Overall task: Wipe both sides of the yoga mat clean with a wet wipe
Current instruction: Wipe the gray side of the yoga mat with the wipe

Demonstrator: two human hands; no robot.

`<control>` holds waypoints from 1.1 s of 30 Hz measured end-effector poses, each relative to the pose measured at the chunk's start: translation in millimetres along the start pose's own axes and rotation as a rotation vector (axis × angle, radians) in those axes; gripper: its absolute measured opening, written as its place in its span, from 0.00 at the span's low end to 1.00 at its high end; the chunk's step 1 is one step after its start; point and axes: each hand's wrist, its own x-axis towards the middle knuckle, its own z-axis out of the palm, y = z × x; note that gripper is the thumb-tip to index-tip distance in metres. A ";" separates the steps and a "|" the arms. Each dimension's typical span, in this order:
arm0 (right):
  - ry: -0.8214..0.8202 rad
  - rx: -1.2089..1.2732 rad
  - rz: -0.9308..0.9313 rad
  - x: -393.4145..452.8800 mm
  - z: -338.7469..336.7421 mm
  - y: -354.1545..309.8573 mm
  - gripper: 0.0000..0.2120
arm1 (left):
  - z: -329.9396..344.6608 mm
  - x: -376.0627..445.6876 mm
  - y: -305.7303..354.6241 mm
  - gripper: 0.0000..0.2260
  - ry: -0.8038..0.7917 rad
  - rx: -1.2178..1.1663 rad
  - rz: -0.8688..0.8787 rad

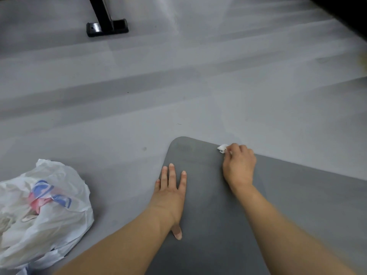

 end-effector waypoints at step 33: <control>-0.207 -0.137 -0.189 -13.0 -22.0 13.7 0.09 | -1.6 -4.4 -1.0 0.76 0.014 0.003 0.002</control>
